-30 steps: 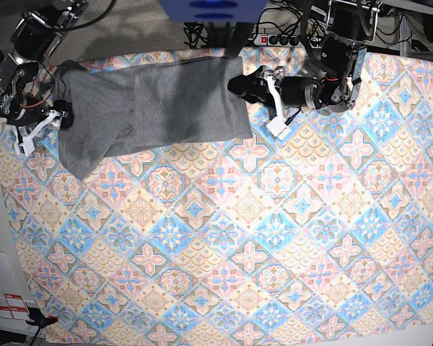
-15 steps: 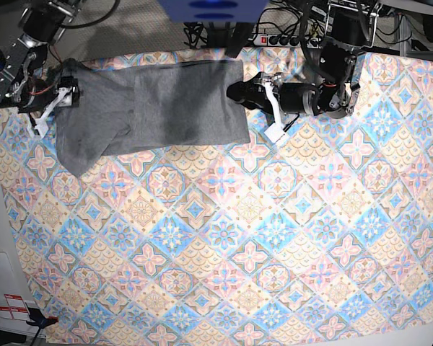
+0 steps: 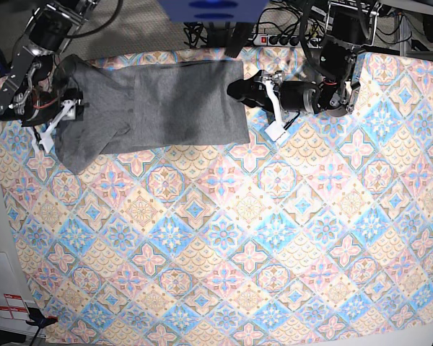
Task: Fold the T-shirt properly
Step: 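Hold the strip ends with both grippers and pinch the fabric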
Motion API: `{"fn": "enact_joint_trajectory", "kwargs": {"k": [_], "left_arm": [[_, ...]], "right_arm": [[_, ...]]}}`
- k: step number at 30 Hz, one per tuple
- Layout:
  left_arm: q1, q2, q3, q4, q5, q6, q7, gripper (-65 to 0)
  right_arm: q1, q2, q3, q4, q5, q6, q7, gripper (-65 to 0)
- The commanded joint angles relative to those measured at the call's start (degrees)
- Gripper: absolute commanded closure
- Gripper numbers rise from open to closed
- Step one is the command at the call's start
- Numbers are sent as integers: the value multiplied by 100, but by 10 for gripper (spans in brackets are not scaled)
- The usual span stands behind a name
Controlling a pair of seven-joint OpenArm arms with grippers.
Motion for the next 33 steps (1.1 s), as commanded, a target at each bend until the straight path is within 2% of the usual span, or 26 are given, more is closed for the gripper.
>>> {"fn": "enact_joint_trajectory", "kwargs": {"k": [1,3,7,13,17,22,25,28,33], "left_arm": [[-26,-16,-4,63,-84,-32,-54,-313],[-26,-16,-4,63,-75,-32,-45,-313],[-61,-34,207,63,-66,-32,-62,-313],[-70,-25,330,63,-75,-32,-71,-312],[-70,-25,330,63,-75,-32,-71,-312],[-70,-43,330,63,-75,-32,-71,-312],[-70,-43,330,63,-75,-32,-62,-312],[-61,-43,330,63,-75,-32,-54,-312],[-61,-43,330,63,-75,-32,-27,-312]], "right_arm": [[30,100,1,92,-18,14,-56,-337],[135,100,-7,84,-9,14,-64,-269],[171,91,-16,84,-18,14,-64,-193],[135,91,-16,84,-27,14,-38,-180],[135,91,28,84,-97,14,-12,-183],[179,91,186,84,-1134,14,147,-254],[241,-120,327,-31,-1556,14,481,-310],[355,-128,362,-242,-1548,14,560,-343],[408,-260,371,-409,-1539,14,569,-346]]}}
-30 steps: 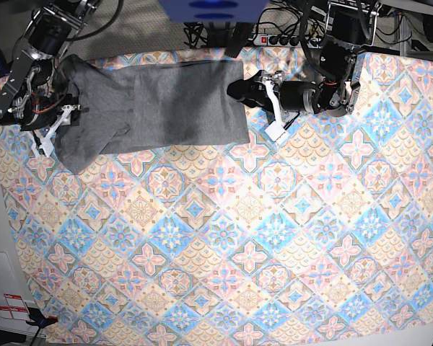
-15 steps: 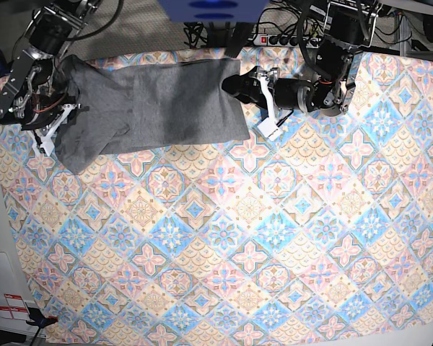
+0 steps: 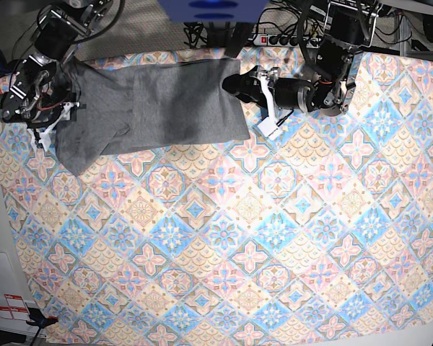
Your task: Fold the T-shirt properly
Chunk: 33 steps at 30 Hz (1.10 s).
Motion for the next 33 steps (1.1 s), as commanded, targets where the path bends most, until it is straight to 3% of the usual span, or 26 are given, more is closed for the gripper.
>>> {"fn": "enact_joint_trajectory", "kwargs": {"k": [1,9,15,18,23,28,33], "left_arm": [[-39,-12,-7,63,-79,-34,-29,-311],[-39,-12,-7,63,-79,-34,-29,-311],[-48,-12,-7,63,-79,-34,-38,-311],[-48,14,-7,63,-79,-34,-65,-310],[-162,128,28,63,-70,-34,-73,-309],[-417,339,556,54,211,-34,-73,-293],[-540,568,574,37,642,-34,-73,-274]], "right_arm": [[76,-11,6,72,44,14,-11,-346],[102,-170,6,99,44,14,-55,-328],[111,-231,-30,90,35,14,-283,-124],[111,-231,-30,125,26,14,-397,-58],[102,-205,-3,371,0,14,-433,-38],[67,-205,-21,1593,0,14,-714,-38],[-21,-231,-311,2578,0,14,-727,-38]]}}
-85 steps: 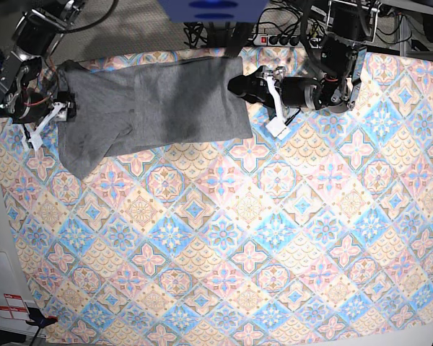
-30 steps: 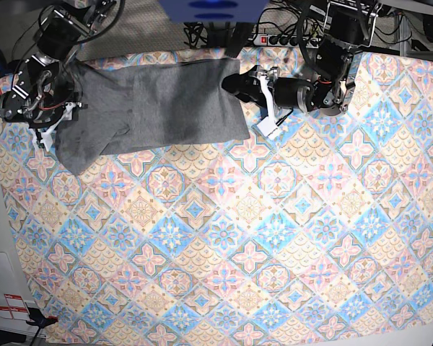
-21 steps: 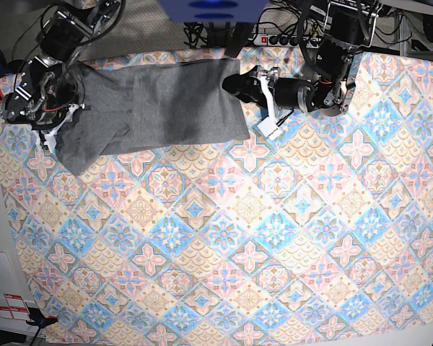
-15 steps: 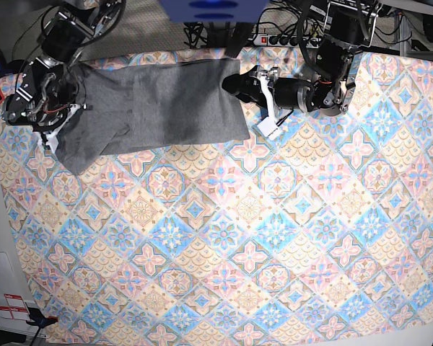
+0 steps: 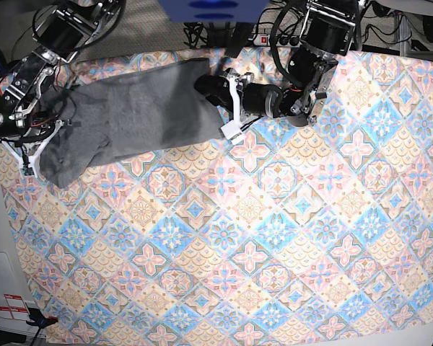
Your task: Fold the T-shirt properly
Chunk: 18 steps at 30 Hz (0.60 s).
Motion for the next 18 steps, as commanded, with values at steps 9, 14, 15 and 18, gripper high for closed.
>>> {"fn": "enact_joint_trajectory", "kwargs": {"k": [9,14,15,18], "left_arm": [[-859,151,98,-744,22,-52,-1,-275],[-1527,468,871,-2027,-14,-52,-133,-271],[-1527,468,871,-2018,-22,-52,-185,-271],[-1510,442,871,-2010,-31,-52,-185,-274]], "right_arm": [[-424,33,-585,769,2,14,38,-38],[-397,33,-568,822,2,14,38,-41],[-380,33,-559,805,2,14,38,-41],[-371,68,-550,796,2,14,38,-43]]}}
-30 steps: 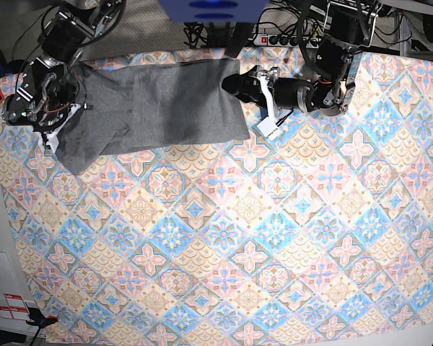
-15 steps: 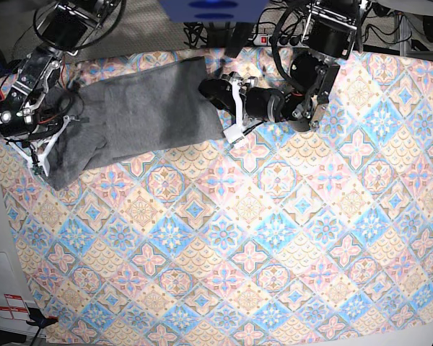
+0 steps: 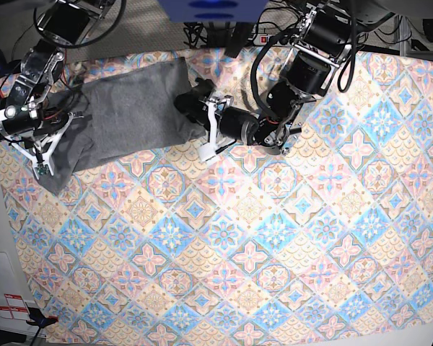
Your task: Fold the T-shirt properly
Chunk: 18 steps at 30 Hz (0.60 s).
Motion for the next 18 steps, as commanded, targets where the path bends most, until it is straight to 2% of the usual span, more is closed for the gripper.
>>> {"fn": "enact_joint_trajectory", "kwargs": {"k": [1,7,10,14,18], "left_arm": [[-82,-33,15,38,117,34,127,-274],[-38,-253,50,38,117,34,127,-274],[85,-534,50,232,117,34,127,-274],[515,-929,15,1120,117,34,268,-273],[911,-1237,6,1902,117,34,294,-270]], "right_arm": [[64,84,29,79,-29,12,25,-51],[178,163,29,-27,-29,12,25,-148],[407,189,170,-528,-29,12,25,-206],[750,453,319,-1433,-29,12,25,-307],[882,761,328,-2216,-29,12,486,-422]]}}
